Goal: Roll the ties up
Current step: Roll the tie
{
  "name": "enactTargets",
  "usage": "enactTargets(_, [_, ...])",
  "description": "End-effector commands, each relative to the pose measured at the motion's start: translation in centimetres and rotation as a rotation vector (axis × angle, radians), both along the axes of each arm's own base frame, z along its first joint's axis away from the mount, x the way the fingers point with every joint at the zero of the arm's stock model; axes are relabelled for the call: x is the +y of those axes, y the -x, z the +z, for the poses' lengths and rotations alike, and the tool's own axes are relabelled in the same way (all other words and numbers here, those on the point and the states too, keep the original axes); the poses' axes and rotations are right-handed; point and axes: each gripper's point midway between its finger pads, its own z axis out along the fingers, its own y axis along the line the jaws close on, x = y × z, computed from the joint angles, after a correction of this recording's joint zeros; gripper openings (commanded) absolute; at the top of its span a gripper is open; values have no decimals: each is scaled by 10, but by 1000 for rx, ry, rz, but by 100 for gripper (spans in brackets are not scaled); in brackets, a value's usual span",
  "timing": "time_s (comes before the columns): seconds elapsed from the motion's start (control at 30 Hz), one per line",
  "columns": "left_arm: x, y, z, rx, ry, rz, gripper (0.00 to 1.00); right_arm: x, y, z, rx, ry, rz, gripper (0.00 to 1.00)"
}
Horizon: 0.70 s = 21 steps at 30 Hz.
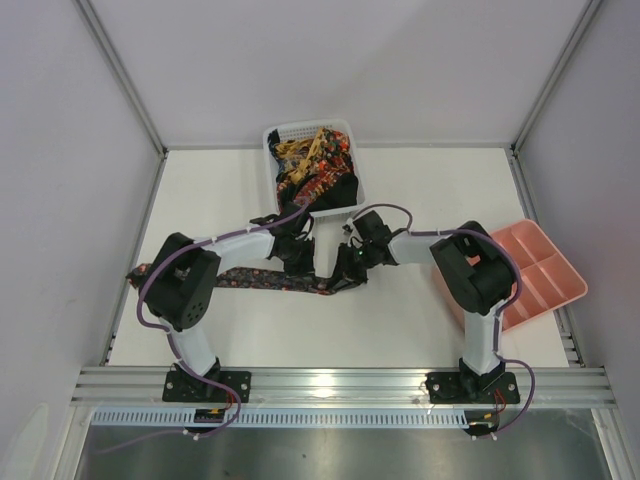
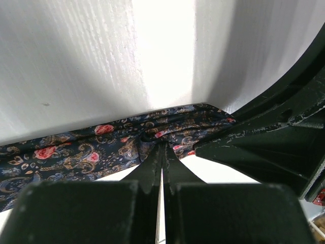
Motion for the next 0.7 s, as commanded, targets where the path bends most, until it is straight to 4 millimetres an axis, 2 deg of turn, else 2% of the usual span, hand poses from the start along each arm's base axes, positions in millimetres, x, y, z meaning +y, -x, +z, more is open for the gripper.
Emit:
enactTargets(0.0, [6, 5, -8, -15, -42, -18, 1, -10, 15, 4, 18, 34, 8, 0])
enactTargets(0.3, [-12, 16, 2, -23, -22, -63, 1, -25, 30, 30, -1, 42, 5, 0])
enactTargets(0.47, [-23, 24, 3, -17, -22, -93, 1, -32, 39, 38, 8, 47, 9, 0])
enactTargets(0.67, [-31, 35, 0, -8, -26, -125, 0, -26, 40, 48, -4, 25, 26, 0])
